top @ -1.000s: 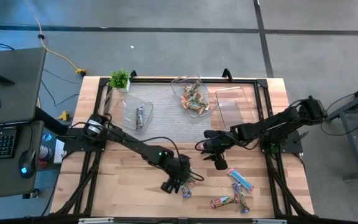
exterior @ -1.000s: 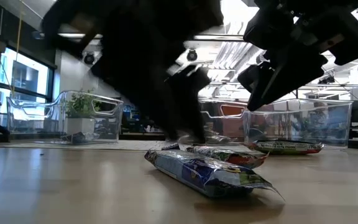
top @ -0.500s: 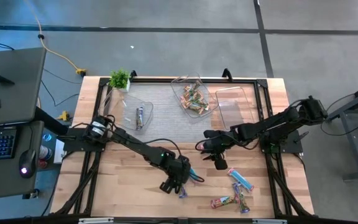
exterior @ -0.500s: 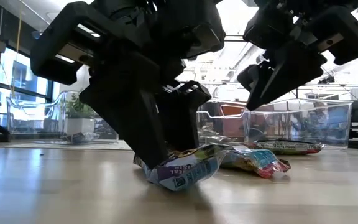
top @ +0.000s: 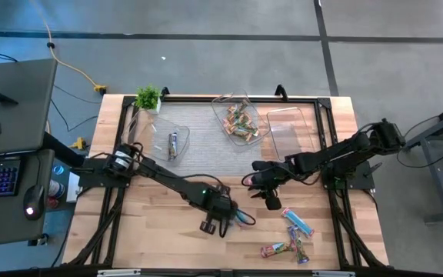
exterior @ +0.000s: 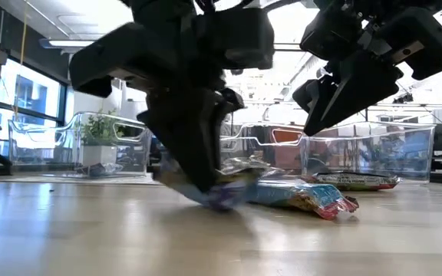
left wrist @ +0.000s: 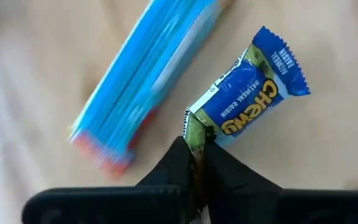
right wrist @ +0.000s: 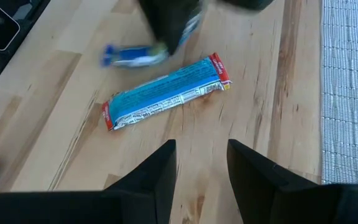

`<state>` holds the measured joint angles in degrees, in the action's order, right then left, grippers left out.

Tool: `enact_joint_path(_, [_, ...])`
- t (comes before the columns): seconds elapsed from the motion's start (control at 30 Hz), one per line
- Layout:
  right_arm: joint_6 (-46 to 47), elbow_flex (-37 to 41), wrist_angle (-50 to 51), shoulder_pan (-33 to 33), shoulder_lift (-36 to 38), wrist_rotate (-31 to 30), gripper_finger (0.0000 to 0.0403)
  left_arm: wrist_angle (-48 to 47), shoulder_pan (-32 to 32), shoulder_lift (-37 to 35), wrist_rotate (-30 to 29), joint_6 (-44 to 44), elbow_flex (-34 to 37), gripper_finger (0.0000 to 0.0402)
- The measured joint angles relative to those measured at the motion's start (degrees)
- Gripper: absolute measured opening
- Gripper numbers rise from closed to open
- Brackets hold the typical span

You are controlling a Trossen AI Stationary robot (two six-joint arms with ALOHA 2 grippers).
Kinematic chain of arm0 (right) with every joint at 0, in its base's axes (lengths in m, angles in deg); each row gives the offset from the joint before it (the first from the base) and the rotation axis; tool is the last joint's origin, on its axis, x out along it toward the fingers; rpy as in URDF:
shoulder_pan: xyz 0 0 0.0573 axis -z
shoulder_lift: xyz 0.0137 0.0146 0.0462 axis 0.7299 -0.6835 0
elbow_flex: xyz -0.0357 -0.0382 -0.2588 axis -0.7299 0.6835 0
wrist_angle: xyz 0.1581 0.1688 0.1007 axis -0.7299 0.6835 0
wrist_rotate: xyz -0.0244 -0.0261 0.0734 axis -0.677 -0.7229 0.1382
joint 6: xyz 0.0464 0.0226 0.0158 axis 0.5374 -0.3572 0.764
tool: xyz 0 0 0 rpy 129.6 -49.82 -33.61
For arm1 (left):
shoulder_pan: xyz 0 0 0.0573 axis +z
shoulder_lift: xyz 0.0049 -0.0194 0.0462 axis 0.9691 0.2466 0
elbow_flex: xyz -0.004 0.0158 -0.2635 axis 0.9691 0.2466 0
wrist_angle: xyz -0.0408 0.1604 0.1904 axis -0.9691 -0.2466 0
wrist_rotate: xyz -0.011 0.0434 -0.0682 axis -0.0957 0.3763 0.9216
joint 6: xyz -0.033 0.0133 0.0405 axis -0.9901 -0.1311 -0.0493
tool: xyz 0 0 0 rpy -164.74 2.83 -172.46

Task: Pick and place Granola Bars by type
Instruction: Put the blue granola bar into the left transparent bin

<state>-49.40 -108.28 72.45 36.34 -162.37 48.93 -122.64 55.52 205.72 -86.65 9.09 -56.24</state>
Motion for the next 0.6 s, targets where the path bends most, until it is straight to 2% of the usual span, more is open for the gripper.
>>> enact_joint_path(0.1, [0.0, 0.0, 0.0, 0.0, 0.0, 0.0, 0.0126, -11.5, 0.0, -0.6, -5.7, -0.8, -4.7, 0.0027])
enact_joint_path(0.23, [0.0, 0.0, -0.1, 0.0, 0.0, 0.0, 0.0126, -31.2, 0.1, -3.0, -20.7, -3.7, -11.1, 0.003])
enact_joint_path(0.3, [0.0, 0.0, -0.2, 0.0, 0.0, 0.0, 0.0126, -40.3, 0.7, -4.6, -27.2, -8.5, -13.4, 0.0022])
enact_joint_path(0.4, [0.0, 0.0, -0.1, 0.0, 0.0, 0.0, 0.0126, -53.7, 2.8, -8.6, -33.4, -22.6, -14.8, 0.0013])
enact_joint_path(0.43, [0.0, 0.0, 0.1, 0.0, 0.0, 0.0, 0.0126, -53.5, 3.9, -10.7, -34.5, -27.2, -14.4, 0.0012])
enact_joint_path(0.53, [-0.2, 0.0, -0.3, 0.0, 0.0, 0.0, 0.0126, -49.2, 7.4, -18.7, -35.1, -32.7, -9.6, 0.0016])
enact_joint_path(0.6, [-0.2, 0.0, -0.5, 0.0, 0.0, 0.0, 0.0126, -49.9, 10.4, -22.6, -36.4, -40.9, -7.3, 0.002])
